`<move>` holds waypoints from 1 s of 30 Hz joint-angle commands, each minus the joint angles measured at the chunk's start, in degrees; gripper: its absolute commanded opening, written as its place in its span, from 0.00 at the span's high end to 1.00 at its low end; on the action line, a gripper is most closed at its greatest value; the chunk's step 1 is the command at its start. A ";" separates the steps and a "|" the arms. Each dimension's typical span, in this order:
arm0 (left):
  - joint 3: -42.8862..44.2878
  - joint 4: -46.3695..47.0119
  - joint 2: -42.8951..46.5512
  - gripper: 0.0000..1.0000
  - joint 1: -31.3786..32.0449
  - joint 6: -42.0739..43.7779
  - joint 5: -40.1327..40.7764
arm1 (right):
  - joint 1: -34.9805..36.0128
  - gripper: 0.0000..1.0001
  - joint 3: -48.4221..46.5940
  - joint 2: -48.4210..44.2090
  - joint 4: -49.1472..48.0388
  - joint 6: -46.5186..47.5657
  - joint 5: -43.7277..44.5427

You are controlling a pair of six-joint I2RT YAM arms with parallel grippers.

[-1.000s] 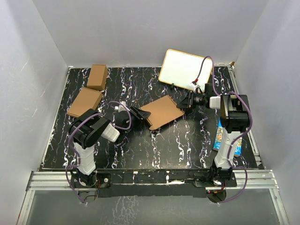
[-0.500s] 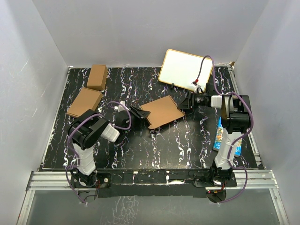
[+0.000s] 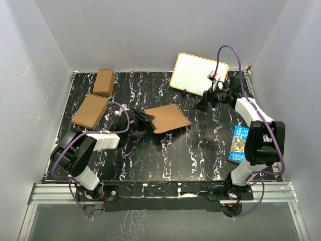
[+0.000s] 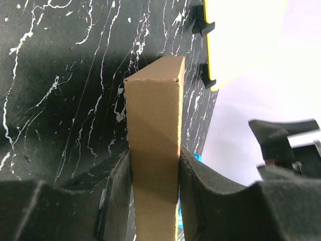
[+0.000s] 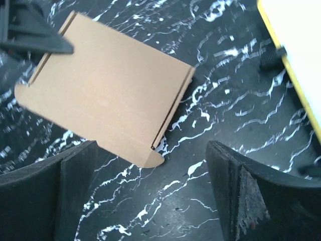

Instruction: Fold the paper box

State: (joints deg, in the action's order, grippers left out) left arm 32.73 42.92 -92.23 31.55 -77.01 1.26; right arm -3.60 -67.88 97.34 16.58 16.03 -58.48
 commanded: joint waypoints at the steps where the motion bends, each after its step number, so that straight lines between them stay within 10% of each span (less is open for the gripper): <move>1: 7.25 -20.97 5.47 0.77 -1.24 -2.82 -2.53 | 5.64 0.01 0.30 -7.83 8.52 25.47 -2.81; 10: 15.47 -40.30 8.75 0.77 -4.40 -7.86 -8.56 | 21.78 0.01 14.34 -19.92 -3.98 39.99 9.46; 30: 20.07 -44.42 9.96 0.76 -6.68 -11.74 -13.12 | 41.82 0.25 23.81 -13.15 -31.54 39.28 41.84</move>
State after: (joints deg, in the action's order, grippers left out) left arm 50.19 -0.19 -85.01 25.23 -88.03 -10.04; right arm 36.53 -44.75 83.29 -5.85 53.67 -22.11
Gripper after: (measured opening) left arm 0.341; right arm 0.797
